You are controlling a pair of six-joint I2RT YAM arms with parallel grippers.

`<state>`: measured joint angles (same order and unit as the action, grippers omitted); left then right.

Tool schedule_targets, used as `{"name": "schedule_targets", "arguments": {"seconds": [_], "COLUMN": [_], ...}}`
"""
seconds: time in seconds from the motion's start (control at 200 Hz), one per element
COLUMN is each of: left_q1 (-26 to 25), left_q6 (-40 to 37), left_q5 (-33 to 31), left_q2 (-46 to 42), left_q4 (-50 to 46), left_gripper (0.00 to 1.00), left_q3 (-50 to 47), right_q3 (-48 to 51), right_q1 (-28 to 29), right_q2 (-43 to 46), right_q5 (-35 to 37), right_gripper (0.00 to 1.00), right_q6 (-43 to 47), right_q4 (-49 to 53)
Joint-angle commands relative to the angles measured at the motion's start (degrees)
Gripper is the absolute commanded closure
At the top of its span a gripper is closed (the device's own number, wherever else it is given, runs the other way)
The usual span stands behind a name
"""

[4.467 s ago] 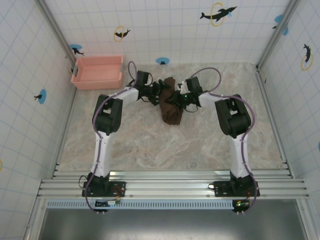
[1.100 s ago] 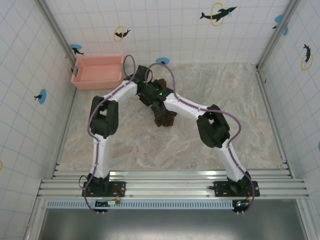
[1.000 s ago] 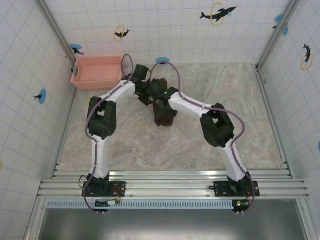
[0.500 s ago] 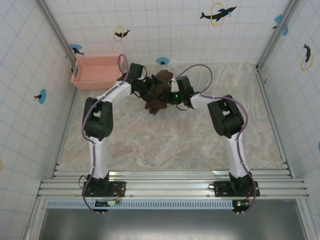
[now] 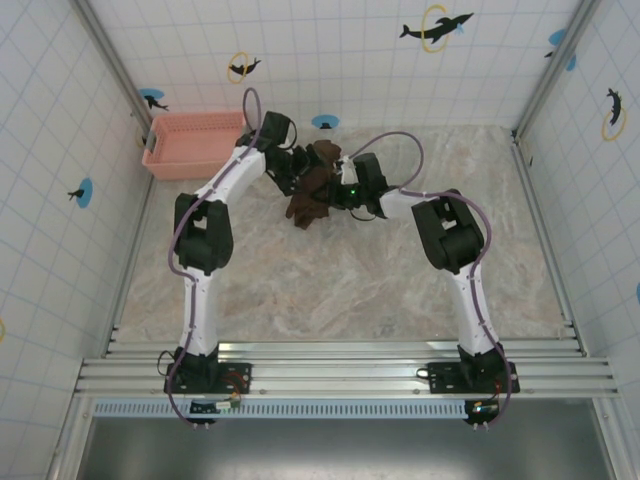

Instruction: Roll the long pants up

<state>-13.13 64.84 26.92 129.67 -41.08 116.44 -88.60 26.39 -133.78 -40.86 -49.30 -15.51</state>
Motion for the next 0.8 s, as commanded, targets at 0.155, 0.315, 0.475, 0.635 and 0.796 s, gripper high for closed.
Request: {"name": "schedule_targets", "arguments": {"seconds": [0.155, 0.315, 0.475, 0.635, 0.796], "left_q1": [1.08, 1.23, 1.22, 0.96, -0.24], "left_q6": [-13.4, -16.76, -18.39, -18.5, -18.47], "left_q5": [-12.94, -13.43, -13.11, -9.84, -6.69], "left_q2": [2.95, 8.18, 9.31, 10.4, 10.69], "left_q4": [-13.24, -17.76, -17.5, -14.46, -11.52], "left_gripper": [0.02, 0.03, 0.03, 0.02, 0.03], "left_q3": [8.88, 12.03, 10.39, 9.07, 8.92], "right_q3": [2.44, 2.46, 1.95, 1.45, 0.16], "right_q1": [1.87, 1.56, 1.35, 1.22, 1.12], "right_q2": [-6.81, -7.26, -7.66, -7.78, -8.47], "right_q5": [-3.57, -3.95, -4.64, -4.62, -4.76], "right_gripper": [0.9, 0.9, 0.9, 0.9, 0.9], "right_q6": [-1.05, -1.17, -0.79, -0.27, 0.29], "right_q4": [13.69, 13.68, 14.18, 15.07, 16.55]}}
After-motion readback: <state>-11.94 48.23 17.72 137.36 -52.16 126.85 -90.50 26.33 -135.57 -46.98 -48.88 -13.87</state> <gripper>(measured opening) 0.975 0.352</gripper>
